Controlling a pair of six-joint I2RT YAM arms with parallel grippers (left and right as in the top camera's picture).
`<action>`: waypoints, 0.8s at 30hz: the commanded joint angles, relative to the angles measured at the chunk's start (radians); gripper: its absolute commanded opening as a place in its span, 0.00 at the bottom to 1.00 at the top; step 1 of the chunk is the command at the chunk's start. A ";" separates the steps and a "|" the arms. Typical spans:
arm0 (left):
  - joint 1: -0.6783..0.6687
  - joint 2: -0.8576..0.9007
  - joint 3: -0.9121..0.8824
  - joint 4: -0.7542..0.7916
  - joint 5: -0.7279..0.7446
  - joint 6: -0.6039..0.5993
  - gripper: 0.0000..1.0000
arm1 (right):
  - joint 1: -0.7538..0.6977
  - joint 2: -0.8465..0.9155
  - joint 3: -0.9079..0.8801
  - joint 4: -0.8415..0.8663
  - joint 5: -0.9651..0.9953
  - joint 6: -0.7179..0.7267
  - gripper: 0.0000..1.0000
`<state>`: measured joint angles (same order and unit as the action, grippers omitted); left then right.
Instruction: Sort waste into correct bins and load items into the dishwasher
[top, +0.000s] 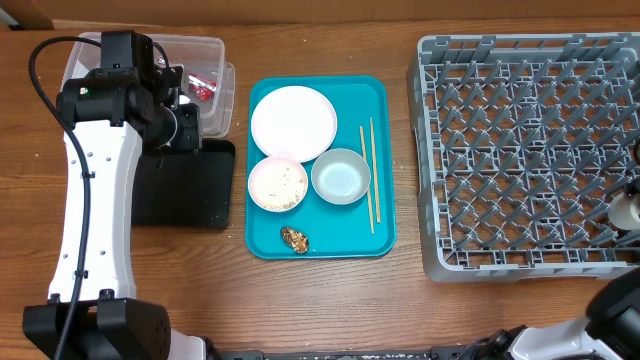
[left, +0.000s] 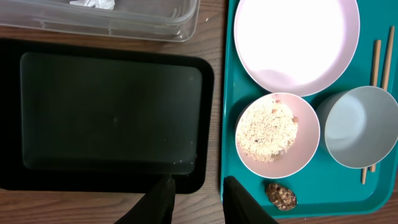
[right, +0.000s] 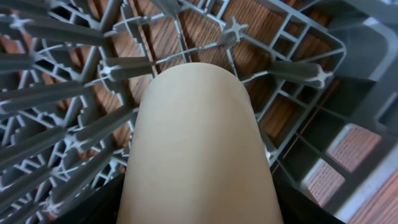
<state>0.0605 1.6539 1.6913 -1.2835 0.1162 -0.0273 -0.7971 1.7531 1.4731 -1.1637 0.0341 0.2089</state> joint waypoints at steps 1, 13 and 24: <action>-0.003 -0.006 0.013 0.001 0.008 -0.014 0.30 | -0.001 0.017 0.026 0.008 0.008 0.005 0.51; -0.003 -0.006 0.013 0.001 0.008 -0.014 0.32 | -0.001 0.028 0.025 0.006 -0.072 0.005 0.90; -0.003 -0.007 0.013 0.001 0.008 -0.014 0.36 | 0.016 -0.070 0.060 -0.008 -0.208 0.005 0.87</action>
<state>0.0605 1.6539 1.6913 -1.2839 0.1158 -0.0273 -0.7948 1.7645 1.4757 -1.1713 -0.1074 0.2089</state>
